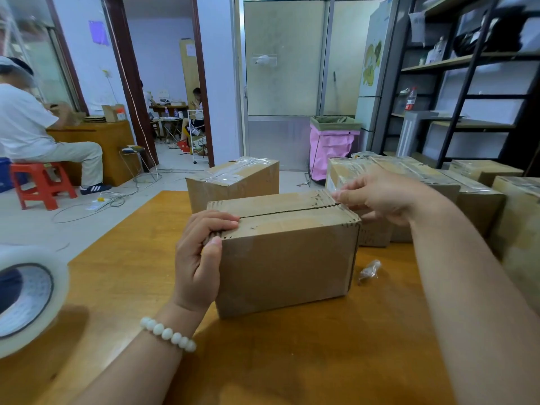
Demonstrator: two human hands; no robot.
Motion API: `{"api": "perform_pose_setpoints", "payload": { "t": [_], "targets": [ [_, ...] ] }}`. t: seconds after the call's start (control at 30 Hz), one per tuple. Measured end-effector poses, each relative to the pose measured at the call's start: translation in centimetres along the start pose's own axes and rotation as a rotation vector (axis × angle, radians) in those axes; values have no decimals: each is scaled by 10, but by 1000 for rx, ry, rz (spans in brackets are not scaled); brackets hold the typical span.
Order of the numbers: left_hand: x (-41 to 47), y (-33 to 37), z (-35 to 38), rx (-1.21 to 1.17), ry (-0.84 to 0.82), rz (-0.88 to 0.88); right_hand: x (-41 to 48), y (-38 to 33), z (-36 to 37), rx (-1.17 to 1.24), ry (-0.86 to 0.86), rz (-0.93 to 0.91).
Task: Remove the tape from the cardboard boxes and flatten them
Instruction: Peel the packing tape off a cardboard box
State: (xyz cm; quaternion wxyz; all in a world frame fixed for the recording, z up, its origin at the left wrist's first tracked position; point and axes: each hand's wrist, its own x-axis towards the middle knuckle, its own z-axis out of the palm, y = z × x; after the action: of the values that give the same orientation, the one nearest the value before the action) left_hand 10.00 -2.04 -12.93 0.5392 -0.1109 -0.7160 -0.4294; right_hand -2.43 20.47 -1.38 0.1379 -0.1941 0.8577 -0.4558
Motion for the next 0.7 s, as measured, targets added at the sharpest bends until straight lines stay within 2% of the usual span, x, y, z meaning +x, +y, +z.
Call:
{"api": "perform_pose_setpoints", "payload": {
  "t": [0.1, 0.2, 0.33, 0.43, 0.57, 0.7],
  "targets": [
    [0, -1, 0, -2, 7, -2, -2, -1, -3, 61, -110, 21],
    [1, 0, 1, 4, -6, 5, -4, 0, -10, 120, -137, 24],
    [1, 0, 2, 5, -9, 9, -1, 4, -10, -42, -46, -6],
    [0, -1, 2, 12, -3, 9, 4, 6, -5, -43, 46, -30],
    [0, -1, 2, 18, -6, 5, 11, 9, -4, 22, 75, 25],
    [1, -2, 3, 10, -2, -1, 16, 18, 2, -116, 86, 52]
  ]
}}
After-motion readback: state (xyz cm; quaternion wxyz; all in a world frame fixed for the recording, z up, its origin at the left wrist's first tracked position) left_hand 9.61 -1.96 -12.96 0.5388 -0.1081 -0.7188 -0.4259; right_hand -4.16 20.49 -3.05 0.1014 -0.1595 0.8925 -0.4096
